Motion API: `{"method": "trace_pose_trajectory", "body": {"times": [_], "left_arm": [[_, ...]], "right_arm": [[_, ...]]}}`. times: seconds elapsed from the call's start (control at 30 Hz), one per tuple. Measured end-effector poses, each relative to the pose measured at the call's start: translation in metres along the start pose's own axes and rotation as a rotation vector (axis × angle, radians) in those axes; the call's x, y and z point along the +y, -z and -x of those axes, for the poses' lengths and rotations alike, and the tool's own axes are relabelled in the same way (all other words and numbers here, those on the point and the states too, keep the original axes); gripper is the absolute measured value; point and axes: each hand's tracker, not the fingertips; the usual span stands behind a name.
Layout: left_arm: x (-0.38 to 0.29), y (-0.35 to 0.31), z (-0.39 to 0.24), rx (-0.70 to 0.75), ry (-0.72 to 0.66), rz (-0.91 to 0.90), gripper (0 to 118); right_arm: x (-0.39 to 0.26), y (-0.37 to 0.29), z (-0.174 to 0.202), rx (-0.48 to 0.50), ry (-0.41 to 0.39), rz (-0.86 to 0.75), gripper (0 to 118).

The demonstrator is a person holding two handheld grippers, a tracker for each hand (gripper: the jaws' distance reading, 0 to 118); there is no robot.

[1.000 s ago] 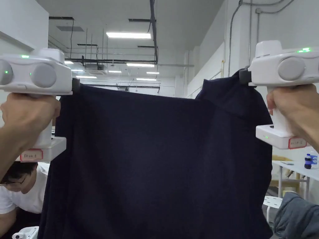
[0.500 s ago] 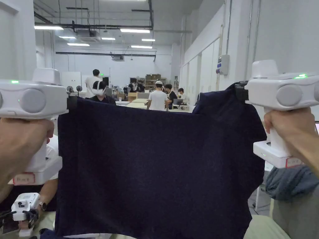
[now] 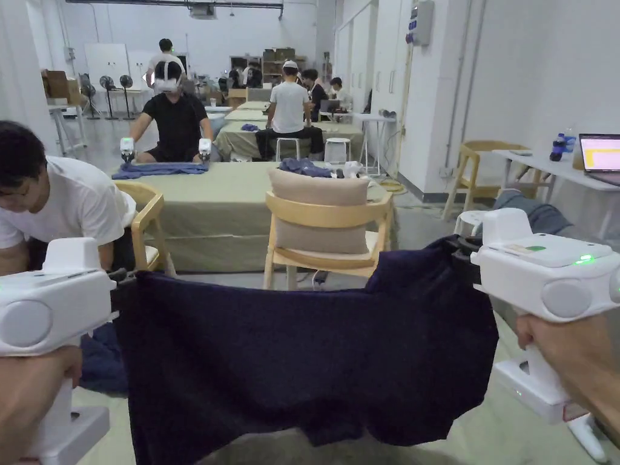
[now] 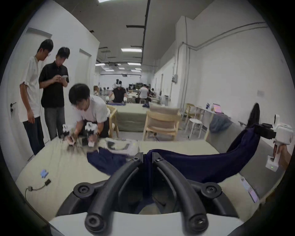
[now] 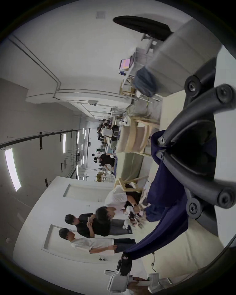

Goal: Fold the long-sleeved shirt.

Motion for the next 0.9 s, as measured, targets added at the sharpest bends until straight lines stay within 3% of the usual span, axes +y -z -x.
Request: {"method": "trace_pose_trajectory", "body": {"times": [0.13,0.17,0.3,0.4,0.47,0.57,0.6,0.67,0.73,0.9], "left_arm": [[-0.073,-0.051,0.002,-0.032,0.012,0.056,12],[-0.093,-0.065,0.002,-0.021,0.002,0.059,12],[-0.163,-0.113,0.003,-0.101,0.002,0.211,12],[-0.217,-0.138,0.003,-0.108,0.037,0.337,12],[-0.249,-0.145,0.009,-0.099,0.011,0.435,12],[-0.295,-0.153,0.019,-0.094,-0.008,0.593,12],[-0.307,-0.157,0.022,-0.083,-0.001,0.626,12],[-0.322,-0.163,0.026,-0.053,-0.002,0.683,12],[-0.338,-0.165,0.035,-0.045,0.002,0.718,12],[-0.355,-0.171,0.033,-0.004,-0.008,0.742,12]], "right_arm": [[-0.070,-0.057,0.012,0.059,-0.008,0.100,0],[-0.088,-0.074,0.017,0.068,-0.050,0.124,0],[-0.158,-0.131,0.036,0.119,0.015,0.257,0],[-0.210,-0.165,0.054,0.143,-0.023,0.396,0],[-0.245,-0.177,0.061,0.192,0.077,0.506,0],[-0.292,-0.191,0.078,0.212,0.113,0.640,0],[-0.306,-0.195,0.083,0.179,0.118,0.679,0],[-0.326,-0.199,0.089,0.222,0.142,0.758,0],[-0.342,-0.203,0.095,0.198,0.198,0.825,0],[-0.360,-0.201,0.105,0.204,0.180,0.890,0]]}}
